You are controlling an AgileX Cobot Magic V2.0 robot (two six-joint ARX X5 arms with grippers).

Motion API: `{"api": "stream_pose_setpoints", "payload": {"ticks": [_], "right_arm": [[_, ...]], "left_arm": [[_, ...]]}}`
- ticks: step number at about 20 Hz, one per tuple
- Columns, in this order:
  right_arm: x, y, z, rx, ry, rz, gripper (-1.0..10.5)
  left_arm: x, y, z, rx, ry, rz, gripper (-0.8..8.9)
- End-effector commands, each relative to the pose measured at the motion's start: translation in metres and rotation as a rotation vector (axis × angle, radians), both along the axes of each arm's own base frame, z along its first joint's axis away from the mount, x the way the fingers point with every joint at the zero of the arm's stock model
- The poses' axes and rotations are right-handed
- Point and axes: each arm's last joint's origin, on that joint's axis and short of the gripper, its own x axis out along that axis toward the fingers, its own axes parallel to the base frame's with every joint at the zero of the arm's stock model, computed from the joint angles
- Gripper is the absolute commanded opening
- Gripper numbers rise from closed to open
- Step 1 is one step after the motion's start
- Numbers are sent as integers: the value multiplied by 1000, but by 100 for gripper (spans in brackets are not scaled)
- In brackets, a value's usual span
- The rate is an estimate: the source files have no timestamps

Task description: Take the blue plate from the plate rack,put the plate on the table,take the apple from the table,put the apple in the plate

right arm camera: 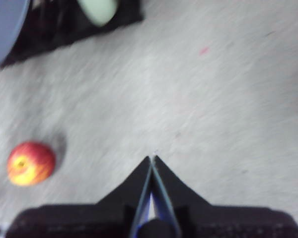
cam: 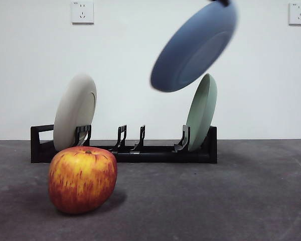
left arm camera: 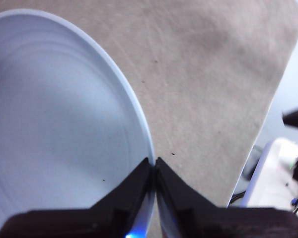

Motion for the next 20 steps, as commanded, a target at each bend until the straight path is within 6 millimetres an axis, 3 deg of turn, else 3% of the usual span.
{"api": "stream_pose_setpoints", "payload": {"ticks": [1, 4, 7, 12, 15, 20], "right_arm": [[-17, -2, 7, -4, -72, -46, 0], [-44, -5, 14, -49, -157, -100, 0], [-73, -11, 28, -130, -208, -193, 0], [-123, -18, 81, -222, -401, -330, 0], [-153, -21, 109, -237, -550, -393, -1], [-171, -22, 119, -242, -596, -392, -1]], "left_arm": [[-28, -21, 0, 90, -137, -40, -9], [-58, -39, 0, 220, -321, -23, -9], [-77, -53, -15, 305, -362, -86, -9], [-83, -62, -73, 558, -361, -99, -9], [-92, -72, -111, 613, -356, -157, -9], [-111, -85, -148, 636, -393, -270, -9]]}}
